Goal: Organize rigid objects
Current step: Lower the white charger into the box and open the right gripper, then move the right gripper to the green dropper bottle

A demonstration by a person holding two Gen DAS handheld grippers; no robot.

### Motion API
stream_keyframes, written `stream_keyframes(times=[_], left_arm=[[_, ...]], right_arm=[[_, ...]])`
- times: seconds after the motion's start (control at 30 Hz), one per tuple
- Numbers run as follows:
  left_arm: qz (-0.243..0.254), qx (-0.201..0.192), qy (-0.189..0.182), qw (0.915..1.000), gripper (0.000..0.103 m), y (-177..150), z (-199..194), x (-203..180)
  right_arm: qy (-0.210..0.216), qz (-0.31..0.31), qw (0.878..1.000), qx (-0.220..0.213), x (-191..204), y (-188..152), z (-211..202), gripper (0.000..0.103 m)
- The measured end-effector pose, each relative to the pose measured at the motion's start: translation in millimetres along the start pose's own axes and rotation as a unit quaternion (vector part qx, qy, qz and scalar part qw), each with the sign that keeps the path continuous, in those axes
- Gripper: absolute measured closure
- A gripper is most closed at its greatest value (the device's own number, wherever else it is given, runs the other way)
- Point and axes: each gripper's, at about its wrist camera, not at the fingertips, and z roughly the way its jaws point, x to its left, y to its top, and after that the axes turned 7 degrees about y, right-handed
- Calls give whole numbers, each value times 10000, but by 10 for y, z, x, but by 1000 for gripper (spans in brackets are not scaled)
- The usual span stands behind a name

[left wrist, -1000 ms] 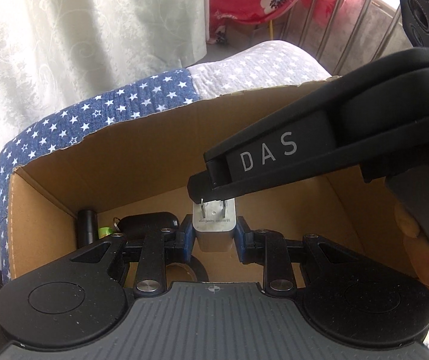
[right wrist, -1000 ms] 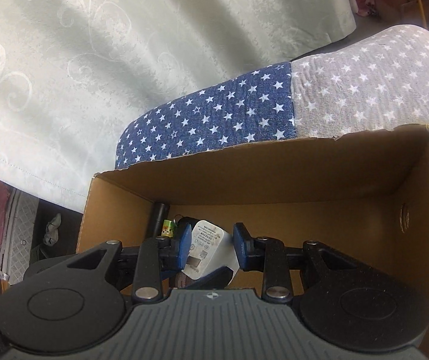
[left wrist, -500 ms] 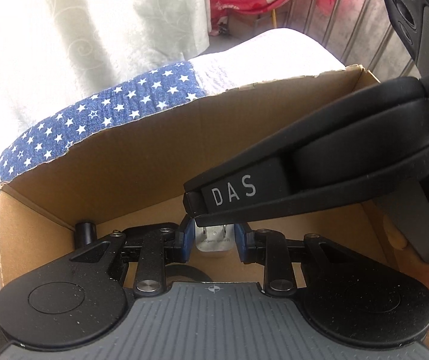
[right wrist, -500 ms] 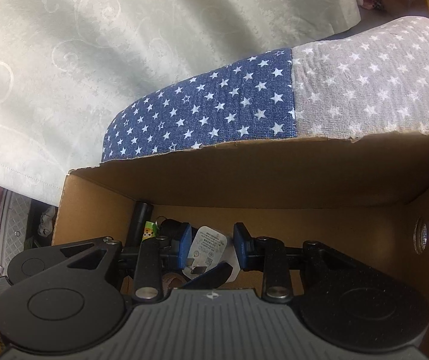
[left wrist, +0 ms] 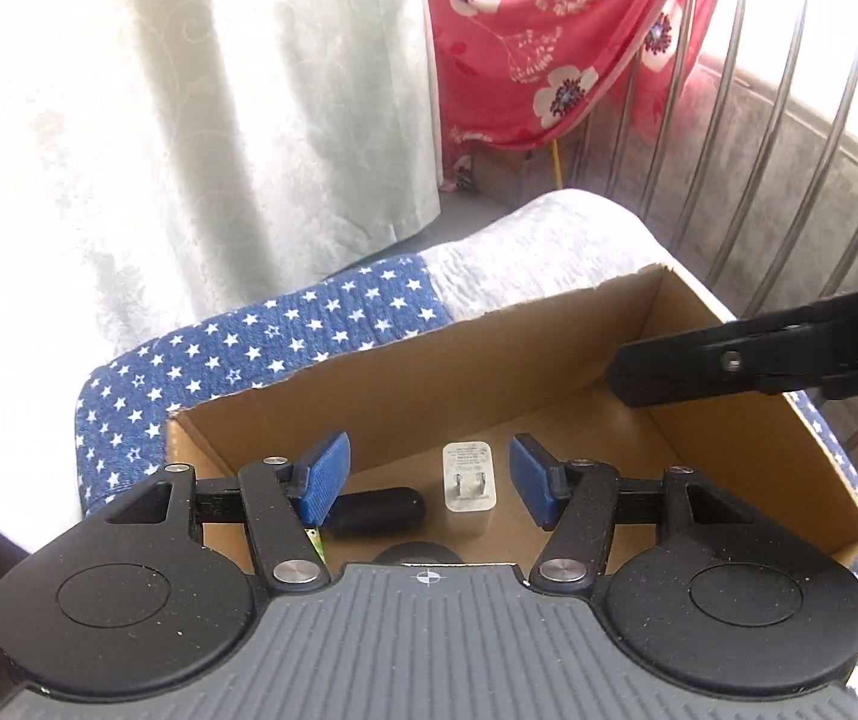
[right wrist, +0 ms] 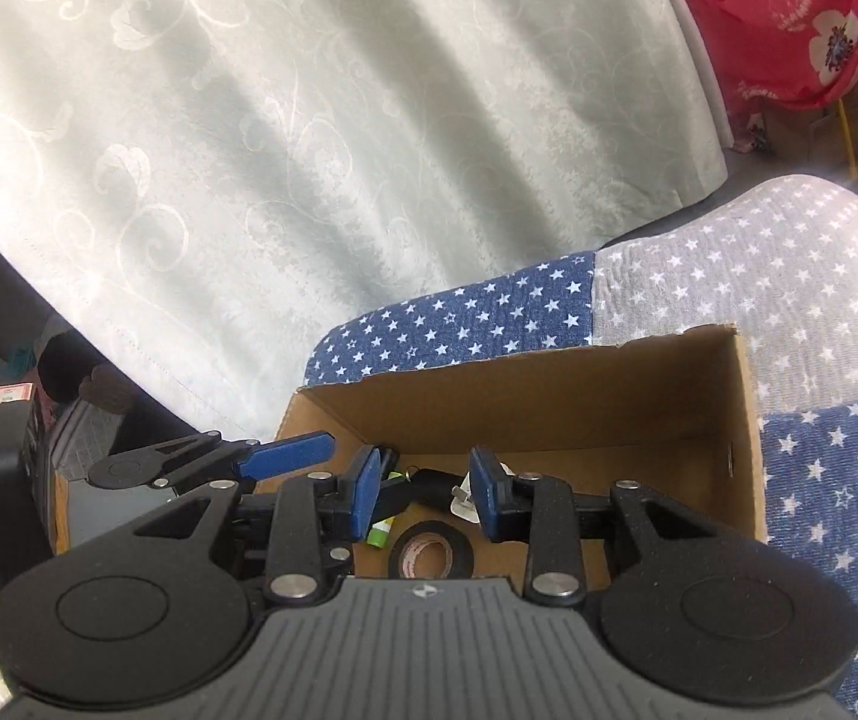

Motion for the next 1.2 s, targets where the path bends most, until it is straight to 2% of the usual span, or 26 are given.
stream_keyframes(times=[0.17,0.23,0.37,0.53,0.67,0.9,1.0,1.2], left_arm=[[-260,-475,-5,9985,43,-200,-482,107],[-326,-551,3,9979,42,-327,-601,116],[-382,-670,-254,9967,42,-739,-739,43],[-202,-819,-367,9958,42,-1268,-861,-123],[-92,-859,-482,9951,42,-1568,-875,-261],[517,-1274,-218,9903,44,-1841,-843,-711],[726,-1291,-224,9887,45,-1920,-706,-915],[873,-1177,137,9891,51,-1944,-369,-1163]], right_arm=[[334,-322,9964,-708,262,-430,-699,67],[376,-495,9942,-874,330,-639,-863,67],[294,-771,9911,-1043,414,-1081,-1036,67],[125,-1018,9913,-822,455,-1541,-907,67],[-2,-1210,9913,-524,491,-1733,-704,67],[-163,-1445,9893,-107,481,-1873,-382,67],[-214,-1460,9890,46,451,-1884,-264,67],[-364,-1635,9856,235,445,-1859,-104,67]])
